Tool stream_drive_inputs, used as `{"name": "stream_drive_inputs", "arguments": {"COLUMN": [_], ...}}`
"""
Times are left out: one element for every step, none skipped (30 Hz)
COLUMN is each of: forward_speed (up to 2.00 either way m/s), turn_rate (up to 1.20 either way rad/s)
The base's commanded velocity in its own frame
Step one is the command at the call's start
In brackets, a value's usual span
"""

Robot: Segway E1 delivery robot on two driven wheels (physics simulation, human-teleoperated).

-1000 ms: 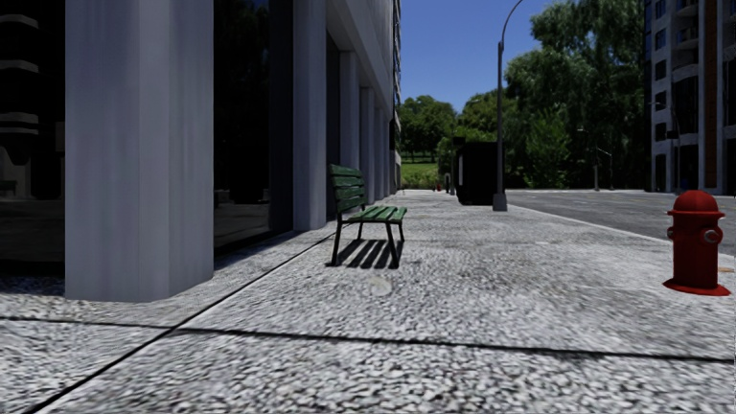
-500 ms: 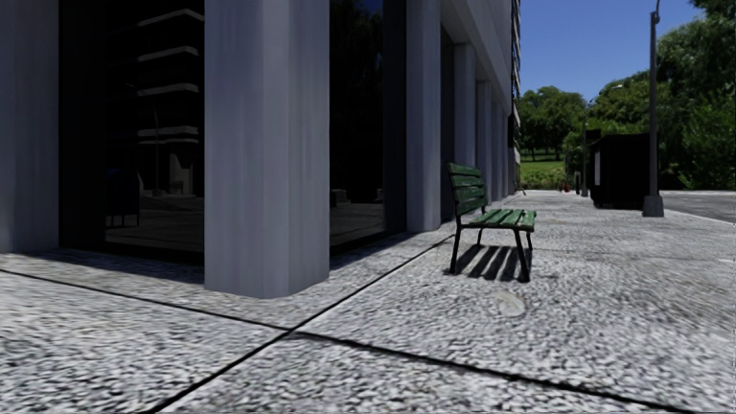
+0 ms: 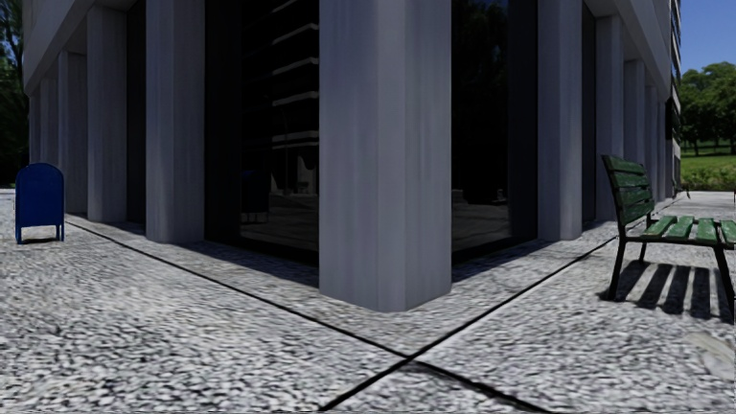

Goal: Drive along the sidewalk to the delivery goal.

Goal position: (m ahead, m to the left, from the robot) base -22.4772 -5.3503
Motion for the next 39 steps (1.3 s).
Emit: {"name": "stream_drive_inputs", "arguments": {"forward_speed": [0.74,0.74,0.74,0.74,0.74,0.74,0.74,0.74,0.74,0.74,0.74,0.74,0.74,0.74,0.74,0.74,0.74,0.74,0.74,0.74,0.74,0.74,0.74,0.74,0.74,0.74,0.74,0.74,0.74,0.74,0.74,0.74,0.74,0.74,0.74,0.74,0.74,0.74,0.74], "turn_rate": [0.73,0.74,0.74,0.74,0.75,0.75,0.76,0.76,0.76,0.77,0.77,0.77,0.77,0.77,0.77,0.78,0.78,0.78,0.78,0.78,0.78,0.78,0.78,0.78,0.78,0.78,0.78,0.78,0.78,0.78,0.78,0.78,0.78,0.78,0.78,0.78,0.78,0.78,0.78]}}
